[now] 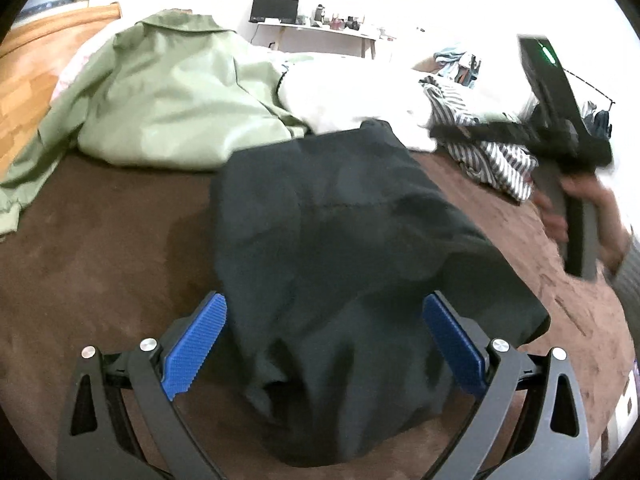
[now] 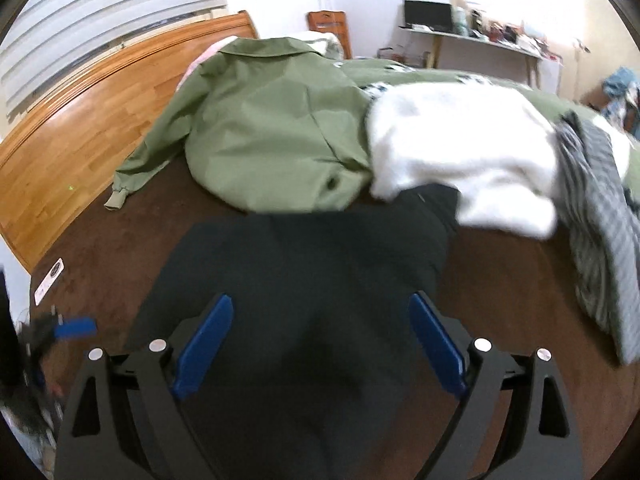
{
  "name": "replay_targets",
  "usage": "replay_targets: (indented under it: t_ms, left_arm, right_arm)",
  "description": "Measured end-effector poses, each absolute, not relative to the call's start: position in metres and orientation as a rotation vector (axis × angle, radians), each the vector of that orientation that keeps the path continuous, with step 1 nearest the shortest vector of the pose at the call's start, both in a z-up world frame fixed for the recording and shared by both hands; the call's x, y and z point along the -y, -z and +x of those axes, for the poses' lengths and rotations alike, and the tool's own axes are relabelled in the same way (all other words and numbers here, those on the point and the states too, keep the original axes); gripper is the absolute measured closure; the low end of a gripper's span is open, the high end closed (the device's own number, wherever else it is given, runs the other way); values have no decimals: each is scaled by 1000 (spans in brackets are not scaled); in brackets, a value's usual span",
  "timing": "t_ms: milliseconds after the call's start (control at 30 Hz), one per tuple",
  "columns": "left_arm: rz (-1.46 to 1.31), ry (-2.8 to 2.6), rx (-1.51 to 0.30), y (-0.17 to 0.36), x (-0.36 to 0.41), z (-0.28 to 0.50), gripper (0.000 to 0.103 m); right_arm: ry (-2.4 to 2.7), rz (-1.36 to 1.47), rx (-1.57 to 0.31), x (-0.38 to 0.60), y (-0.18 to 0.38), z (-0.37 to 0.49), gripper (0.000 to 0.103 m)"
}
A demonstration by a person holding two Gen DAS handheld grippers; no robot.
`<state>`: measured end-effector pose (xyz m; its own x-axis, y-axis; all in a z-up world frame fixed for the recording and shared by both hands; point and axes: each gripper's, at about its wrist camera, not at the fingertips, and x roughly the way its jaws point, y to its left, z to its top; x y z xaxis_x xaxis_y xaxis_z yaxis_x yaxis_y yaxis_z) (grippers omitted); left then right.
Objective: Fold large clothes
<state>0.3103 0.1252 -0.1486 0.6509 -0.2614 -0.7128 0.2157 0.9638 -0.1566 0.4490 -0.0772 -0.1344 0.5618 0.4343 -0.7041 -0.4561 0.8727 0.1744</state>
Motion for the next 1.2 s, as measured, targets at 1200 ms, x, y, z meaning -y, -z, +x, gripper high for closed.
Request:
replay_targets:
  t_ms: [1200]
  left_arm:
    - [-573, 765, -1188, 286, -171, 466, 24]
  right_arm:
    - [-658, 481, -1188, 106, 275, 489, 15]
